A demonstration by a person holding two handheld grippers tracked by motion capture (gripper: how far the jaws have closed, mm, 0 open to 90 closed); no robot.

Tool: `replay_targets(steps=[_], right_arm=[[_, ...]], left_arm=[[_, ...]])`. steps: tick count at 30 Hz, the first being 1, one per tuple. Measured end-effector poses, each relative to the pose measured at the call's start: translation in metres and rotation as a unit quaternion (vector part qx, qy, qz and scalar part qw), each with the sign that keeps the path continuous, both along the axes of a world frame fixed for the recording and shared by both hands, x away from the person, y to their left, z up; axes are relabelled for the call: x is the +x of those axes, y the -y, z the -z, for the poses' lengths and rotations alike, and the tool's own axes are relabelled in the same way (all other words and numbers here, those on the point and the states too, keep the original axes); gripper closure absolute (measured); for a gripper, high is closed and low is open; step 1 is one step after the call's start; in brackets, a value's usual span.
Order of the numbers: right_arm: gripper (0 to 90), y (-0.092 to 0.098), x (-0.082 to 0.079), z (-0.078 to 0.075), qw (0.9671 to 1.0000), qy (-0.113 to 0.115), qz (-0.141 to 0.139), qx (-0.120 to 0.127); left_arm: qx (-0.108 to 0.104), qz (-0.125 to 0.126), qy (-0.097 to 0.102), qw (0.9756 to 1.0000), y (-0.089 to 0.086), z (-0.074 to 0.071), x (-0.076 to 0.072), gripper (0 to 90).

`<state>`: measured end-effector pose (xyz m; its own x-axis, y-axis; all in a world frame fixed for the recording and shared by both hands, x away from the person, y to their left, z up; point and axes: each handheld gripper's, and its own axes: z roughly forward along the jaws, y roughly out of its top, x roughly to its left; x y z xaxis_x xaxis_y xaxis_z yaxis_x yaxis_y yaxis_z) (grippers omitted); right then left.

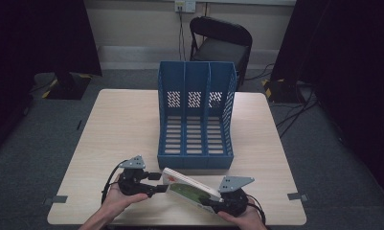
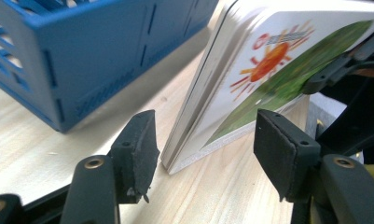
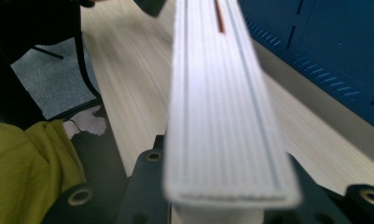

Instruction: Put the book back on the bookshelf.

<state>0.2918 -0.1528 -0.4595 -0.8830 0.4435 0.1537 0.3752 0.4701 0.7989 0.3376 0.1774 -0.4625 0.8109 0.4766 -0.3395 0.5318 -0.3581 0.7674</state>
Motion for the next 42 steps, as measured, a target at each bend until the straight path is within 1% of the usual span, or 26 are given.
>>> replay_targets(steps=[3, 4, 5, 8, 10, 11, 12, 13, 14, 16, 17, 18, 19, 21, 24, 26, 28, 29, 31, 32, 34, 35, 37, 40, 41, 42], right_arm=[[70.5, -0.002, -0.003, 0.002, 0.9999, -0.007, 0.005, 0.007], [69.9, -0.004, -0.004, 0.003, 0.9999, -0.002, 0.007, 0.009], [69.9, -0.004, -0.004, 0.003, 0.9999, -0.002, 0.007, 0.009], [68.8, -0.007, -0.005, 0.005, 0.9998, 0.000, 0.014, 0.011], [65.5, -0.009, -0.005, 0.006, 0.9998, -0.003, 0.011, 0.016], [63.5, -0.011, -0.005, 0.007, 0.9996, -0.007, 0.013, 0.024], [62.3, -0.012, -0.005, 0.008, 0.9995, -0.011, 0.013, 0.027], [61.5, -0.014, -0.005, 0.009, 0.9996, -0.010, 0.014, 0.024], [61.8, -0.017, -0.006, 0.010, 0.9995, -0.004, 0.017, 0.025], [65.1, -0.018, -0.008, 0.011, 0.9993, 0.009, 0.025, 0.026], [65.1, -0.018, -0.008, 0.011, 0.9993, 0.009, 0.025, 0.026], [69.8, -0.018, -0.008, 0.011, 0.9992, 0.010, 0.028, 0.029], [69.8, -0.018, -0.008, 0.011, 0.9992, 0.010, 0.028, 0.029], [73.8, -0.018, -0.007, 0.011, 0.9991, 0.016, 0.031, 0.024], [75.6, -0.018, -0.006, 0.010, 0.9992, 0.022, 0.030, 0.014], [76.1, -0.018, -0.006, 0.009, 0.9992, 0.023, 0.030, 0.010], [76.2, -0.017, -0.004, 0.009, 0.9993, 0.018, 0.031, 0.012], [76.2, -0.016, -0.003, 0.009, 0.9993, 0.016, 0.030, 0.012], [76.2, -0.014, -0.002, 0.008, 0.9994, 0.009, 0.031, 0.016], [76.2, -0.013, -0.001, 0.008, 0.9993, 0.004, 0.031, 0.019], [76.3, -0.012, -0.001, 0.008, 0.9993, 0.001, 0.032, 0.020], [76.3, -0.011, 0.000, 0.008, 0.9993, 0.000, 0.031, 0.020], [76.3, -0.011, 0.000, 0.007, 0.9993, 0.000, 0.032, 0.020], [76.3, -0.010, 0.000, 0.007, 0.9993, -0.001, 0.032, 0.021], [76.3, -0.010, 0.000, 0.006, 0.9993, -0.002, 0.032, 0.021], [76.3, -0.009, 0.001, 0.006, 0.9992, -0.002, 0.033, 0.022]], left_arm=[[0.009, 0.012, -0.001, 0.9999, 0.008, 0.002, 0.000, 40.7], [0.013, 0.015, -0.001, 0.9998, 0.011, 0.003, 0.000, 41.2], [0.013, 0.015, -0.001, 0.9998, 0.011, 0.003, 0.000, 43.0], [0.020, 0.014, 0.001, 0.9997, 0.014, 0.005, -0.001, 43.0], [0.025, 0.014, 0.002, 0.9996, 0.014, 0.006, -0.001, 43.7], [0.026, 0.014, 0.003, 0.9996, 0.014, 0.006, -0.001, 44.1], [0.027, 0.013, 0.005, 0.9995, 0.015, 0.006, -0.002, 44.4], [0.027, 0.013, 0.004, 0.9995, 0.015, 0.006, -0.002, 44.9], [0.030, 0.010, 0.008, 0.9995, 0.015, 0.006, -0.002, 45.2], [0.030, 0.008, 0.008, 0.9995, 0.016, 0.006, -0.002, 45.4], [0.030, 0.008, 0.009, 0.9995, 0.016, 0.006, -0.002, 45.4], [0.030, 0.008, 0.010, 0.9995, 0.016, 0.006, -0.002, 45.8], [0.029, 0.007, 0.009, 0.9995, 0.016, 0.006, -0.002, 45.8], [0.030, 0.006, 0.009, 0.9995, 0.015, 0.006, -0.002, 46.8], [0.028, 0.004, 0.005, 0.9996, 0.015, 0.006, -0.001, 47.7], [0.029, 0.003, -0.002, 0.9996, 0.016, 0.007, 0.000, 44.8], [0.033, 0.003, -0.007, 0.9994, 0.017, 0.007, 0.000, 40.8], [0.035, 0.000, -0.008, 0.9994, 0.016, 0.007, 0.000, 37.5], [0.040, -0.012, -0.012, 0.9991, 0.012, 0.007, 0.002, 34.5], [0.047, -0.020, -0.014, 0.9986, 0.010, 0.008, 0.003, 33.3], [0.056, -0.027, -0.028, 0.9976, 0.004, 0.010, 0.007, 30.2], [0.063, -0.031, -0.029, 0.9971, 0.002, 0.010, 0.008, 29.8], [0.070, -0.050, -0.032, 0.9958, -0.005, 0.011, 0.010, 29.4], [0.069, -0.074, -0.035, 0.9942, -0.014, 0.010, 0.013, 28.5], [0.066, -0.082, -0.034, 0.9938, -0.018, 0.010, 0.015, 27.7], [0.064, -0.098, -0.035, 0.9926, -0.024, 0.010, 0.016, 27.6]])
